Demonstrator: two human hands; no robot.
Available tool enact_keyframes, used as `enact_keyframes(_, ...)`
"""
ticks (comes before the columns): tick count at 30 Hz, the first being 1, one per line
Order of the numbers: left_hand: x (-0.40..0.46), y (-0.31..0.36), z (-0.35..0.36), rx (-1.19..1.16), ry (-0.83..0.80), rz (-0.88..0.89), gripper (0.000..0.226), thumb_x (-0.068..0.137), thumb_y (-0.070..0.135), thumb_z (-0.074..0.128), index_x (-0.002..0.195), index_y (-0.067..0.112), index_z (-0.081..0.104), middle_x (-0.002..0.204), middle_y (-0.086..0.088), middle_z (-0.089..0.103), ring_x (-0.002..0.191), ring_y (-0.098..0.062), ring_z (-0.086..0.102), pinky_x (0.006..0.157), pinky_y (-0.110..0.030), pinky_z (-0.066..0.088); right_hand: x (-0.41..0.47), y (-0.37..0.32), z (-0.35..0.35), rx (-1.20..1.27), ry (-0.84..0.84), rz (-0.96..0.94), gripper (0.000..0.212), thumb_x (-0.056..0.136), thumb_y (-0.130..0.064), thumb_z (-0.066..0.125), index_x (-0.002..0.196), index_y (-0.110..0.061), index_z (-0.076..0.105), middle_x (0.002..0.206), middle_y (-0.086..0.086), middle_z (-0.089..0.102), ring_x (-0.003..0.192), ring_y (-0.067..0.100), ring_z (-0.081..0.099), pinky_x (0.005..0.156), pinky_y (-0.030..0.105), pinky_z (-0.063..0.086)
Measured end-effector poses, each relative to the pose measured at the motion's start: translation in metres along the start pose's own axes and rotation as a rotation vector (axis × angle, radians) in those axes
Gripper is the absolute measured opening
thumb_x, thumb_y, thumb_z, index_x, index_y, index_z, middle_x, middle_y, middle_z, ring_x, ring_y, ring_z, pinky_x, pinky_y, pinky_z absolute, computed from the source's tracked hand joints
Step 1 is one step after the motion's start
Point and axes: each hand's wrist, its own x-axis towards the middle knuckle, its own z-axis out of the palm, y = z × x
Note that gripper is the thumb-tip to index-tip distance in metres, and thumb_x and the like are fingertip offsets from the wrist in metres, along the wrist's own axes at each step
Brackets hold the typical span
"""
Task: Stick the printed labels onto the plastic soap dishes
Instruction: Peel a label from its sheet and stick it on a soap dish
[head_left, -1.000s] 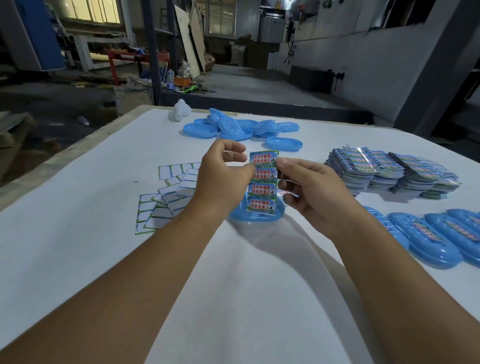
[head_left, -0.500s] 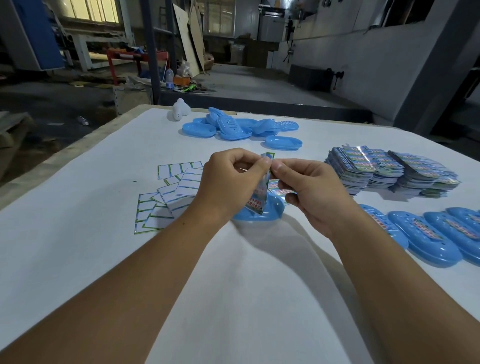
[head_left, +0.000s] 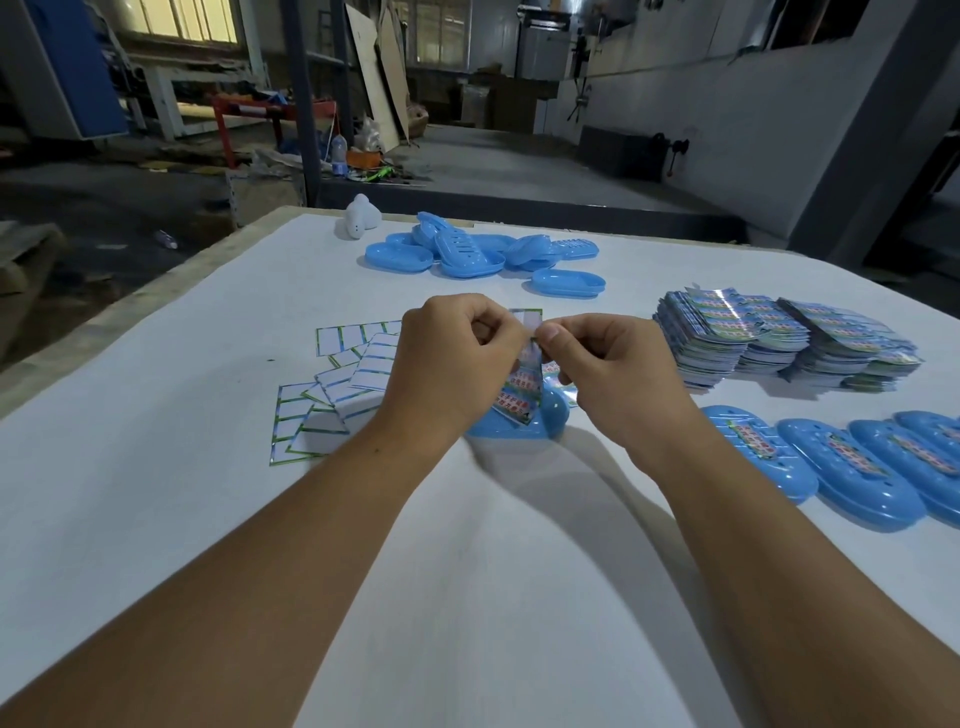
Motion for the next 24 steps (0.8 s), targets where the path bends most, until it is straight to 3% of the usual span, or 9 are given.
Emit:
enact_keyframes(4, 0.003, -0.005, 0.000, 0.052, 0.000, 0.003, 0.020, 0.096, 0.024, 0.060, 0.084, 0.012, 0.070, 0.077, 0.001, 0.074, 0.069, -0.013, 0.071, 0.066, -0.034, 0.061, 0.003, 0.003, -0.003, -0.045, 0.067, 0.067, 0.027, 0.099, -0.026, 0.061, 0.074, -0.026, 0.072, 0.056, -0.017, 0.064, 0.048, -0.002, 0.051, 0.047, 0.014, 0.040)
enact_keyframes(7, 0.006, -0.010, -0.001, 0.099, 0.009, 0.015, 0.022, 0.098, 0.024, 0.056, 0.086, 0.010, 0.068, 0.079, -0.003, 0.073, 0.070, -0.016, 0.070, 0.068, -0.039, 0.059, 0.008, 0.007, -0.006, -0.069, 0.136, 0.153, 0.026, 0.100, -0.025, 0.057, 0.078, -0.020, 0.070, 0.070, -0.007, 0.070, 0.060, 0.001, 0.061, 0.055, 0.032, 0.052)
enact_keyframes(9, 0.007, -0.012, -0.002, 0.122, 0.017, 0.018, 0.022, 0.099, 0.022, 0.055, 0.086, 0.008, 0.067, 0.078, -0.004, 0.072, 0.070, -0.020, 0.069, 0.071, -0.043, 0.058, 0.011, 0.010, -0.008, -0.122, 0.177, 0.171, 0.024, 0.100, -0.027, 0.054, 0.082, -0.020, 0.067, 0.080, 0.000, 0.070, 0.072, 0.012, 0.063, 0.067, 0.042, 0.055)
enact_keyframes(13, 0.009, -0.014, -0.003, 0.176, 0.028, 0.022, 0.024, 0.101, 0.023, 0.052, 0.090, 0.007, 0.067, 0.081, -0.006, 0.072, 0.072, -0.021, 0.068, 0.073, -0.044, 0.056, 0.015, 0.018, -0.014, -0.248, 0.229, 0.131, 0.020, 0.102, -0.029, 0.053, 0.095, -0.019, 0.069, 0.088, -0.003, 0.071, 0.078, 0.013, 0.063, 0.067, 0.029, 0.050)
enact_keyframes(18, 0.008, -0.014, -0.003, 0.240, 0.034, 0.060, 0.024, 0.102, 0.022, 0.051, 0.091, 0.008, 0.066, 0.081, -0.006, 0.072, 0.075, -0.021, 0.065, 0.072, -0.040, 0.054, 0.018, 0.023, -0.024, -0.390, 0.279, 0.131, 0.025, 0.103, -0.026, 0.052, 0.100, -0.013, 0.072, 0.084, -0.001, 0.068, 0.075, 0.015, 0.060, 0.069, 0.027, 0.041)
enact_keyframes(21, 0.009, -0.014, -0.003, 0.259, 0.041, 0.102, 0.024, 0.102, 0.023, 0.052, 0.096, 0.007, 0.068, 0.082, -0.007, 0.072, 0.076, -0.021, 0.065, 0.071, -0.040, 0.055, 0.017, 0.027, -0.032, -0.494, 0.270, 0.147, 0.026, 0.102, -0.025, 0.053, 0.089, -0.013, 0.072, 0.083, 0.003, 0.072, 0.074, 0.021, 0.062, 0.065, 0.029, 0.041)
enact_keyframes(24, 0.008, -0.015, -0.003, 0.271, 0.051, 0.170, 0.023, 0.101, 0.023, 0.056, 0.097, 0.006, 0.070, 0.079, -0.006, 0.070, 0.072, -0.023, 0.063, 0.070, -0.044, 0.054, 0.015, 0.028, -0.035, -0.615, 0.234, 0.190, 0.023, 0.099, -0.030, 0.056, 0.097, -0.017, 0.075, 0.091, 0.002, 0.074, 0.080, 0.022, 0.063, 0.067, 0.031, 0.044)
